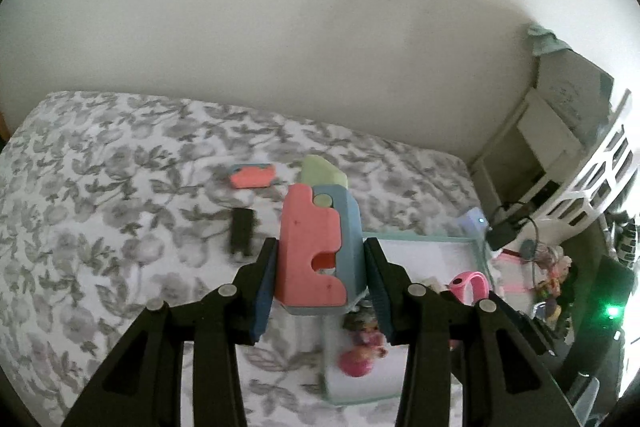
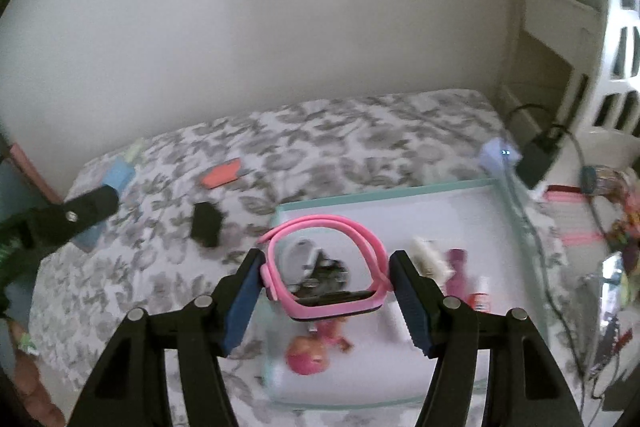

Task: Organize rigid objects
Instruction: 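Carry the pink watch band and pink-and-teal block over the tray with both tools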

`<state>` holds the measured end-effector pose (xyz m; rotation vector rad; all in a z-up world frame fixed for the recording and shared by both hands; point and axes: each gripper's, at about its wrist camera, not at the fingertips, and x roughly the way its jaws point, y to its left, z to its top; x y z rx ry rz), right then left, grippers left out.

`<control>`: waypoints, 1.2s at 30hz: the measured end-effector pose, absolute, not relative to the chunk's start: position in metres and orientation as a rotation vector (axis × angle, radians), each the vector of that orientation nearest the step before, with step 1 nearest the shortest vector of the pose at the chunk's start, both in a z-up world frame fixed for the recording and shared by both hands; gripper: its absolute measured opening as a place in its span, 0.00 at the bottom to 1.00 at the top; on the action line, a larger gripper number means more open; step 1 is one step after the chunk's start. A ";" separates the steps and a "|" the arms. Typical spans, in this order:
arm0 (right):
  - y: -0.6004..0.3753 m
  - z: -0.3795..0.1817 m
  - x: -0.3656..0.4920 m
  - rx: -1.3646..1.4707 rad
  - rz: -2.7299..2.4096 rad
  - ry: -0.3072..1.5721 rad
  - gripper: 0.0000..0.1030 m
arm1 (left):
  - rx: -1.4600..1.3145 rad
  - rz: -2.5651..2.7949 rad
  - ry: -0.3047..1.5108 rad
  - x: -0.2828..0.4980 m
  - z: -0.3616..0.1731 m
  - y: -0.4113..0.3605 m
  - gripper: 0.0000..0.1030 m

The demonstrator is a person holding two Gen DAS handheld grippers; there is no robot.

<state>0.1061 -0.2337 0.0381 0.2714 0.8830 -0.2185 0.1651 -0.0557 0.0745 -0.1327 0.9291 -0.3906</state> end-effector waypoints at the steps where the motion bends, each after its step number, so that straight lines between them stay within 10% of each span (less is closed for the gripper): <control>1: -0.241 0.037 0.104 0.272 -0.236 0.884 0.65 | -0.133 -0.398 0.932 0.163 0.074 -0.061 0.42; 36: -0.347 -0.045 0.092 0.389 -0.518 1.062 0.66 | 0.028 -0.476 1.175 0.152 -0.044 -0.179 0.43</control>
